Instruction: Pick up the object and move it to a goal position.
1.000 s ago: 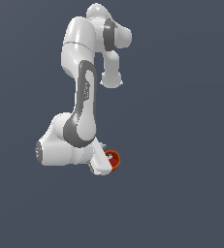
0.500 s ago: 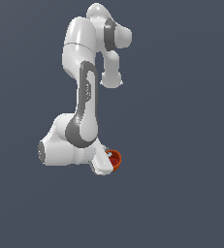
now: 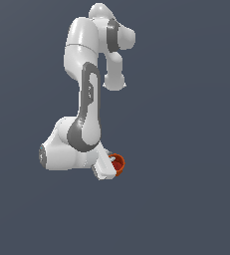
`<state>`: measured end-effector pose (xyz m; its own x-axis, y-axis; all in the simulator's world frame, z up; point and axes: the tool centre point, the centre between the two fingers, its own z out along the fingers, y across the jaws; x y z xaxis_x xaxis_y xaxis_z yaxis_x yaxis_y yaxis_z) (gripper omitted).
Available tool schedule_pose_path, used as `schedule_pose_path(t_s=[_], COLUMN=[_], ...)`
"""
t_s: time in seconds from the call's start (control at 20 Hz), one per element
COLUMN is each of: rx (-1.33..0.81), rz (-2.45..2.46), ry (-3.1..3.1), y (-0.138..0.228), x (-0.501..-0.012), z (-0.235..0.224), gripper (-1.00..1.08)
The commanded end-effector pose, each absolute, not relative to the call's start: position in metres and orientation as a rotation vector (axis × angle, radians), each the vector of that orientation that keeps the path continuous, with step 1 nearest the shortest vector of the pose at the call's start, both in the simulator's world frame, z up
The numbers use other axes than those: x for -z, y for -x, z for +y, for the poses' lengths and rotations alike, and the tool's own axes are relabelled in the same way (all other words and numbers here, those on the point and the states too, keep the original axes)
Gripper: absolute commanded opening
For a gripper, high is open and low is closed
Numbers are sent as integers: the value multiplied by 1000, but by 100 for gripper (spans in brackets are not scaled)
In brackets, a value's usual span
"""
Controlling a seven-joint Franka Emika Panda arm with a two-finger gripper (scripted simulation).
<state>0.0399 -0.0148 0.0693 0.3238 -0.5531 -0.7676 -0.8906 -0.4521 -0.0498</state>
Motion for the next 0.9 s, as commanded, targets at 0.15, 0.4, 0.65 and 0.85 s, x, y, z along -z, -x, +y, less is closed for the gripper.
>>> schedule_pose_path(t_s=[0.15, 0.4, 0.65, 0.85], rx=[-957, -957, -957, -957], rz=[1270, 1270, 1270, 1270], ry=[2125, 2125, 2126, 2126], y=[-36, -28, -14, 1], x=[-73, -79, -88, -100], z=[-12, -6, 4, 15], gripper=[-100, -100, -100, -100])
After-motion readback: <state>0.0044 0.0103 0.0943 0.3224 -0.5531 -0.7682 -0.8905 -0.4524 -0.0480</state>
